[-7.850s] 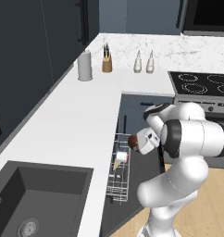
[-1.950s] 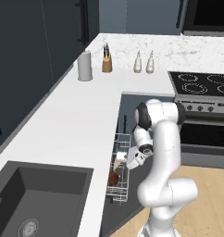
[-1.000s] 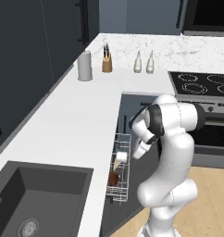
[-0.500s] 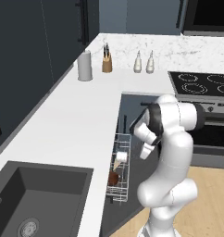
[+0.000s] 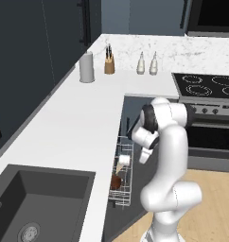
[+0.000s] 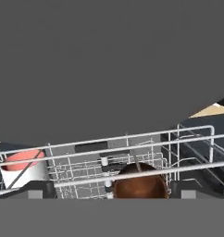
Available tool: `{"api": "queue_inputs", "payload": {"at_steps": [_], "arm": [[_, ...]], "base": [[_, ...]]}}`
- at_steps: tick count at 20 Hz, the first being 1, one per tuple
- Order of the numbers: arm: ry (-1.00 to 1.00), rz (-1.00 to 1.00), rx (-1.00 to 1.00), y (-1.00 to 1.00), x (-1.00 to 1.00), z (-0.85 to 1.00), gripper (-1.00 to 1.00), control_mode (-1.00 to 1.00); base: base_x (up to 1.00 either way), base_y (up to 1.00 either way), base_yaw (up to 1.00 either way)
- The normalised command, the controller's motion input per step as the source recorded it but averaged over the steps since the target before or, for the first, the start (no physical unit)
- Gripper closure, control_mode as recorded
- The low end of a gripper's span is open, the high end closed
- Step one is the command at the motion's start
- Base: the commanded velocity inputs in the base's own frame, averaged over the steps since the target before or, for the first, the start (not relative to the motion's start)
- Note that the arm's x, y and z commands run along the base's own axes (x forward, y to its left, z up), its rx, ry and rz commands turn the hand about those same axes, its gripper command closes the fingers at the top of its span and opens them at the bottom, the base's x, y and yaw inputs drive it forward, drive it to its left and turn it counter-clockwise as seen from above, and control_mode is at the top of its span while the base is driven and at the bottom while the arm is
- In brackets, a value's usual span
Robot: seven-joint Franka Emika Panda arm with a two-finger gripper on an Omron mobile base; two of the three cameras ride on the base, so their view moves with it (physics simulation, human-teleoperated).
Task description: Pick up the cup and bowl from the counter, place them in the dishwasher, and close the dishwasher door.
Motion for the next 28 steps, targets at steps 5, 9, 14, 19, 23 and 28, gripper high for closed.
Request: {"api": "queue_inputs", "payload": {"at_steps": [5, 9, 14, 19, 23, 28], "arm": [[0.0, 0.05, 0.0, 0.0, 0.46, -0.62, -1.0, -1.0], [0.0, 0.04, 0.0, 0.0, 0.45, -0.58, -1.0, -1.0], [0.0, 0.04, 0.0, 0.0, 0.32, -0.47, -1.0, -1.0], [0.0, 0.01, 0.0, 0.21, 0.23, -0.45, -1.0, -1.0], [0.0, 0.0, 0.01, 0.62, 0.34, -0.38, -1.0, -1.0], [-0.01, -0.01, 0.07, 0.79, 0.36, -0.17, -1.0, -1.0]], "base": [[0.0, 0.0, 0.0], [0.0, 0.0, 0.0], [0.0, 0.0, 0.0], [0.0, 0.0, 0.0], [0.0, 0.0, 0.0], [0.0, 0.0, 0.0]]}}
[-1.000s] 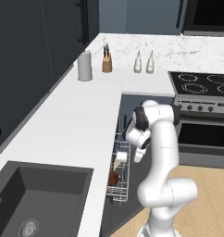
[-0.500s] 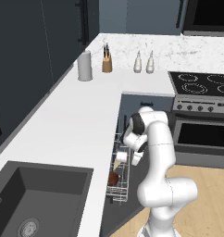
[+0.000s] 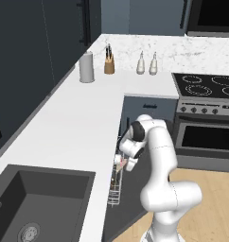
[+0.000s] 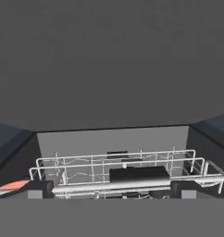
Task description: Pick up the cup and bowl from the counter, place them in the dishwasher, and close the dishwasher door.
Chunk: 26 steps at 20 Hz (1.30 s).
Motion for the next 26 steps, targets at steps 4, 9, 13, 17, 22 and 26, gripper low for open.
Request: {"api": "queue_inputs", "payload": {"at_steps": [4, 9, 13, 17, 22, 26], "arm": [[-0.13, -0.01, 0.18, 0.76, 0.17, 0.08, -1.0, -1.0], [-0.15, -0.01, 0.15, 0.34, 0.01, 0.65, -1.0, -1.0], [-0.2, -0.01, 0.05, 0.01, -0.03, 1.0, -1.0, -1.0], [-0.25, -0.03, 0.0, -0.08, -0.25, 1.0, -1.0, -1.0], [-0.15, -0.02, 0.0, -0.35, -0.37, 1.0, -1.0, -1.0], [-0.04, -0.02, 0.01, -0.75, -0.27, 1.0, -1.0, -1.0]], "base": [[0.0, 0.0, 0.0], [0.0, 0.0, 0.0], [0.0, 0.0, 0.0], [0.0, 0.0, 0.0], [0.0, 0.0, 0.0], [0.0, 0.0, 0.0]]}}
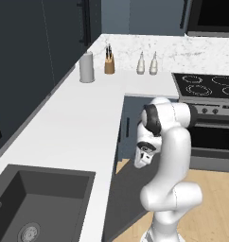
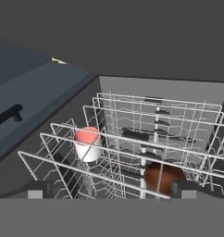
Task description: Pick up the cup and bowl from the counter, place them in the dishwasher, and close the dishwasher door.
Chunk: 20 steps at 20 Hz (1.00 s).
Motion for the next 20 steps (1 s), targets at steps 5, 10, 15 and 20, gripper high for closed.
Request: {"api": "queue_inputs", "payload": {"at_steps": [5, 10, 15, 20], "arm": [[0.0, -0.03, 0.07, -0.75, -0.11, 1.0, -1.0, -1.0], [0.0, -0.01, 0.09, -0.6, -0.13, 1.0, -1.0, -1.0], [0.0, 0.0, 0.05, -0.74, -0.29, 1.0, -1.0, -1.0], [0.0, 0.0, 0.04, -0.84, -0.43, 0.87, -1.0, -1.0]], "base": [[0.0, 0.0, 0.0], [0.0, 0.0, 0.0], [0.0, 0.0, 0.0], [0.0, 0.0, 0.0]]}}
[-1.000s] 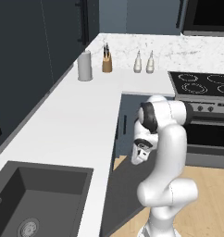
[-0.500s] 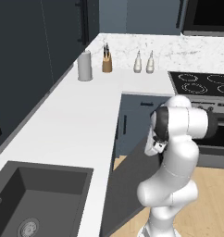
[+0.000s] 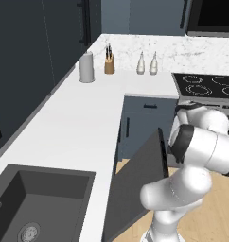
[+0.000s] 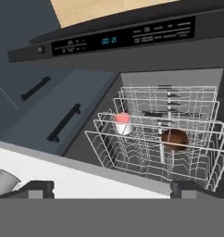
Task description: Pick up the cup and bowl from the counter, place them in the dishwasher, and close the dishwasher door.
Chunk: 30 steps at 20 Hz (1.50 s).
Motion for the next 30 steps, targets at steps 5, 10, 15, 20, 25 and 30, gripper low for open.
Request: {"api": "queue_inputs", "payload": {"at_steps": [5, 10, 15, 20, 25, 30], "arm": [[0.0, 0.0, 0.04, -0.91, -0.49, 0.05, -1.0, -1.0], [0.01, 0.0, 0.04, -0.75, -0.4, -0.46, -1.0, -1.0], [0.01, 0.01, 0.04, -0.63, -0.31, -0.46, -1.0, -1.0], [-0.01, 0.05, 0.06, -0.39, -0.27, -0.18, -1.0, -1.0], [0.05, 0.37, 0.08, 0.0, -0.51, -0.32, -1.0, -1.0], [0.08, 0.39, 0.0, 0.23, -0.72, -0.4, -1.0, -1.0]], "base": [[0.0, 0.0, 0.0], [0.0, 0.0, 0.0], [0.0, 0.0, 0.0], [0.0, 0.0, 0.0], [0.0, 0.0, 0.0], [0.0, 0.0, 0.0]]}}
